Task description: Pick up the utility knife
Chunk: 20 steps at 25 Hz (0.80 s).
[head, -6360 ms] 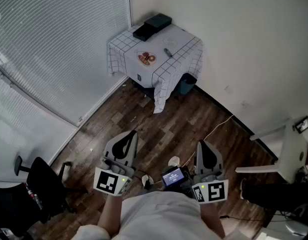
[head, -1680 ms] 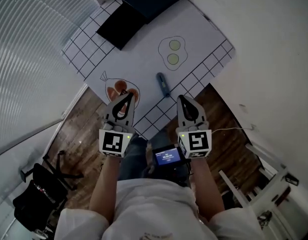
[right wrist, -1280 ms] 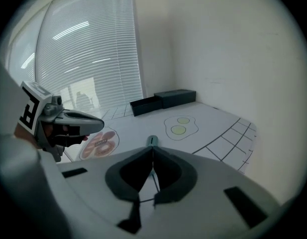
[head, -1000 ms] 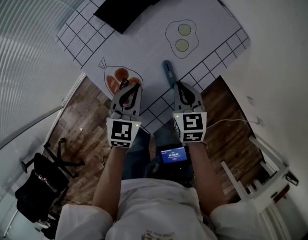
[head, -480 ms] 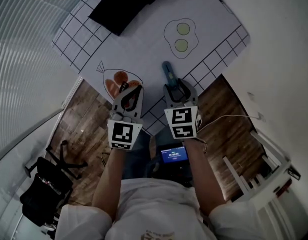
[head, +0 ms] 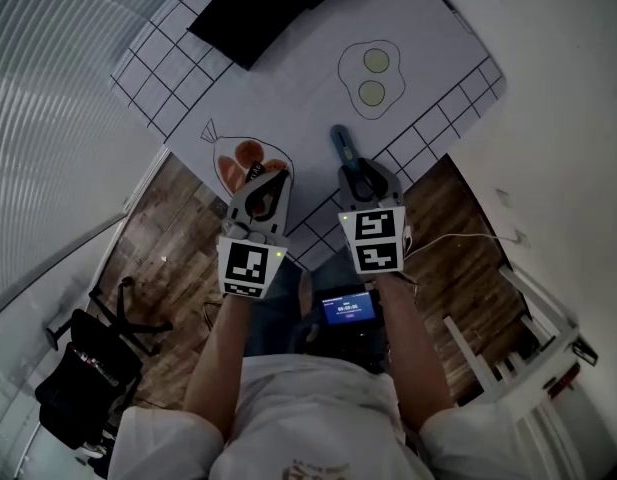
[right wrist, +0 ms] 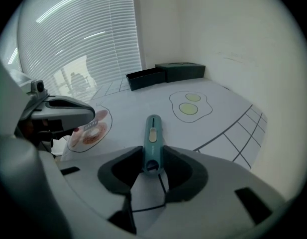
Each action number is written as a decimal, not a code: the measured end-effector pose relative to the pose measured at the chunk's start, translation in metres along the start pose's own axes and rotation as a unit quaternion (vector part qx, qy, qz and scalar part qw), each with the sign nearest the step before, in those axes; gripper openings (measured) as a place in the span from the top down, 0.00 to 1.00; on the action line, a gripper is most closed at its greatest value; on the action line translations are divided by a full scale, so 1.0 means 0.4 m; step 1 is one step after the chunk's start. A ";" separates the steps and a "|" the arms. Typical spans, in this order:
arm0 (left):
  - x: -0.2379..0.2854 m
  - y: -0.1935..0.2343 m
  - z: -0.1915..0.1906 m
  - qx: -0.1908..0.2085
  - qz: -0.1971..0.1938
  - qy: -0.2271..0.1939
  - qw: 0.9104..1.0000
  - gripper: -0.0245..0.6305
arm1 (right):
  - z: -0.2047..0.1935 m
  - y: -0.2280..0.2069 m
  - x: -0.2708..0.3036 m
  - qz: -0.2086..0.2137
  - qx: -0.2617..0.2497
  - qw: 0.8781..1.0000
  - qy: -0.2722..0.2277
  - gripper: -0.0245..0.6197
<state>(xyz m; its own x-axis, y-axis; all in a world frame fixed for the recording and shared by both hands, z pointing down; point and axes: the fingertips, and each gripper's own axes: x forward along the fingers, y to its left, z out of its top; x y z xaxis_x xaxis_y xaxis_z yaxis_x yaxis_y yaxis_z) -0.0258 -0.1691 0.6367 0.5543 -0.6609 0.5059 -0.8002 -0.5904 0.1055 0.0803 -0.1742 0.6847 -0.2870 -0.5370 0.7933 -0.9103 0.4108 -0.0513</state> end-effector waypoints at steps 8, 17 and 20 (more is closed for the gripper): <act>-0.010 0.014 0.021 0.000 0.009 -0.011 1.000 0.95 | 0.010 -0.001 -0.024 0.001 0.008 1.000 -0.023 0.75; -0.023 0.000 0.047 0.002 0.011 -0.022 1.000 0.95 | 0.043 -0.008 -0.072 0.001 0.012 0.998 -0.059 0.75; -0.038 0.002 0.084 0.008 0.016 -0.033 0.999 0.95 | 0.066 -0.004 -0.106 0.018 0.016 0.997 -0.071 0.75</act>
<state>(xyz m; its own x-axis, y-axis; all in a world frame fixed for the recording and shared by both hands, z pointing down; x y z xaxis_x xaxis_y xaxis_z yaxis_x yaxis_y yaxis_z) -0.0273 -0.1751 0.6005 0.5436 -0.7083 0.4503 -0.8139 -0.5759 0.0767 0.0860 -0.1714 0.6352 -0.3572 -0.6215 0.6972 -0.9068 0.4098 -0.0993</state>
